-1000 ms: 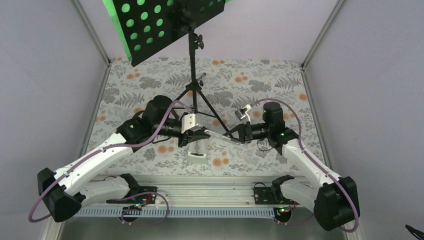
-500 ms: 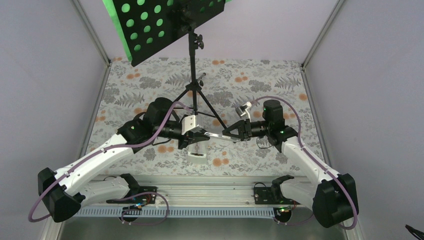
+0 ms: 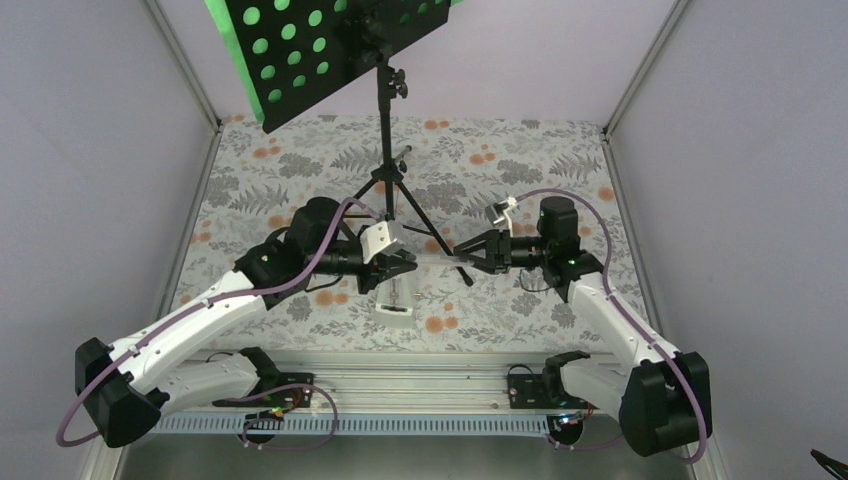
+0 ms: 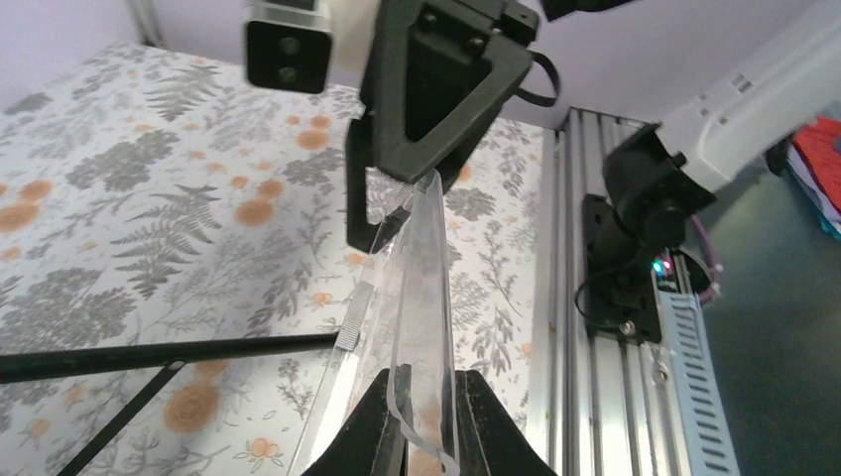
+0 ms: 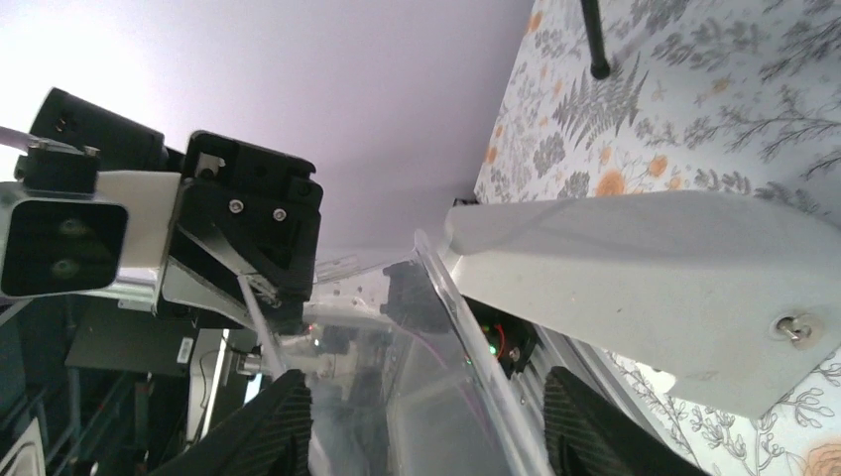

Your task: Pack up the instrument practice props

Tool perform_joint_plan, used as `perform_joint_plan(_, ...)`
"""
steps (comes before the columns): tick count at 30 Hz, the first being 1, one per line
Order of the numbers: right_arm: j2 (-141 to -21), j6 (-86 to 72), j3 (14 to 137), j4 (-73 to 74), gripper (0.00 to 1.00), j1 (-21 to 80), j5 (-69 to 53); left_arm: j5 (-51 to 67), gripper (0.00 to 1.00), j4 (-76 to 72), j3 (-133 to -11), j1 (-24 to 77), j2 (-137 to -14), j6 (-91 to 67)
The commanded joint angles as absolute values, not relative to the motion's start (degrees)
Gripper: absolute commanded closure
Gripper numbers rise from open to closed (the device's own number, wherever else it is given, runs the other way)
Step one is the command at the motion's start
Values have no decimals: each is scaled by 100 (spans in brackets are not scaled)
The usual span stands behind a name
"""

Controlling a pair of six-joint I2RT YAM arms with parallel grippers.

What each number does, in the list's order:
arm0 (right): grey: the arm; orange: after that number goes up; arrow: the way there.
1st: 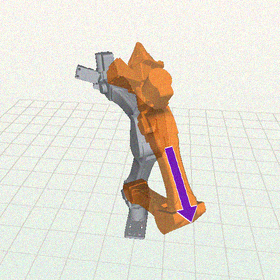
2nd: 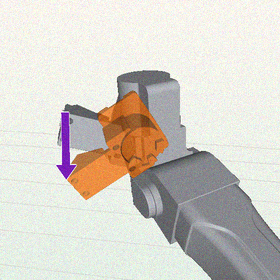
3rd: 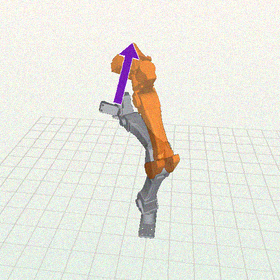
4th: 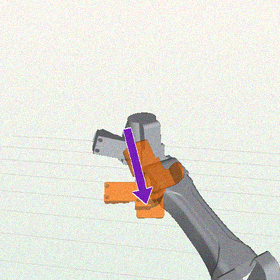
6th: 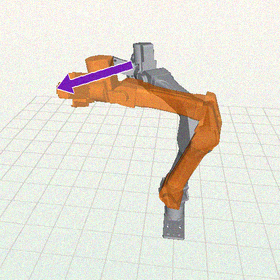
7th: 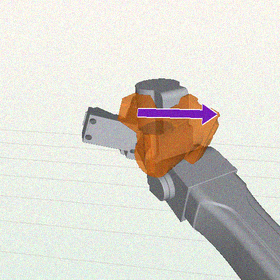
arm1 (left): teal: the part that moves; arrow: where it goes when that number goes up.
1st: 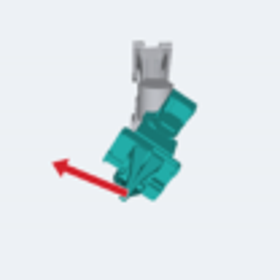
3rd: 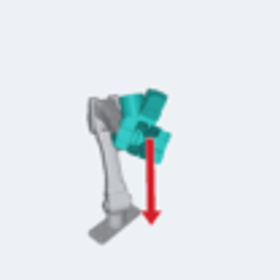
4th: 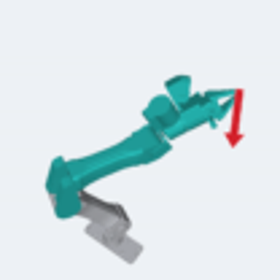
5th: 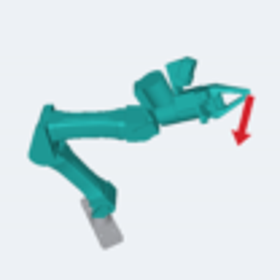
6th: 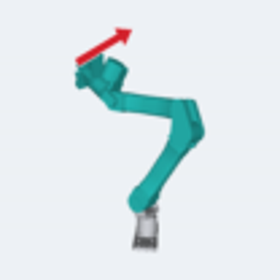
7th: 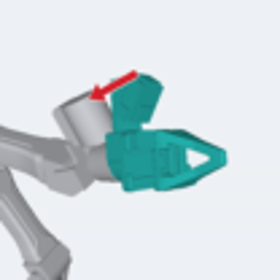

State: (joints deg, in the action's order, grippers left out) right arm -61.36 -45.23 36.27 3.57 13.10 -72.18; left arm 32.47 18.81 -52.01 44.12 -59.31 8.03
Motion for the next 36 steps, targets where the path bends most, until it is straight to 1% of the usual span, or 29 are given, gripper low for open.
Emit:
perform_joint_plan(1,-5860,-4834,3378,59,32,863,-7056,3019,98,1405,-5108,4321,-5781,331)
perform_joint_plan(3,-5641,-5162,3232,-300,22,619,-6941,2982,98,1302,-5094,4303,-5768,199)
perform_joint_plan(6,-5264,-5803,2989,-888,2,446,-6442,2884,98,1098,-5082,4291,-5758,-68)
perform_joint_plan(7,-5135,-6094,2832,-1218,0,441,-6227,2875,98,981,-5068,4289,-5747,-151)
perform_joint_plan(11,-4444,-7160,2346,-2467,0,632,-5059,2835,98,422,-5029,4280,-5734,-569)
perform_joint_plan(14,-4071,-7291,2335,-2696,0,1231,-3926,2677,98,-42,-4991,4272,-5701,-915)
perform_joint_plan(18,-4167,-7149,2552,-2809,0,2053,-2889,2516,98,-611,-4796,4275,-5544,-1265)
perform_joint_plan(24,-5173,-7276,2857,-4048,0,2994,-2443,2281,98,-872,-4615,4280,-5335,-1452)
perform_joint_plan(33,-5965,-6969,3611,-4588,1,3762,-1828,2159,98,-1164,-4418,4280,-5097,-1629)
perform_joint_plan(36,-6129,-6972,3730,-4707,8,3867,-1802,2146,98,-1353,-4340,4280,-5058,-1722)
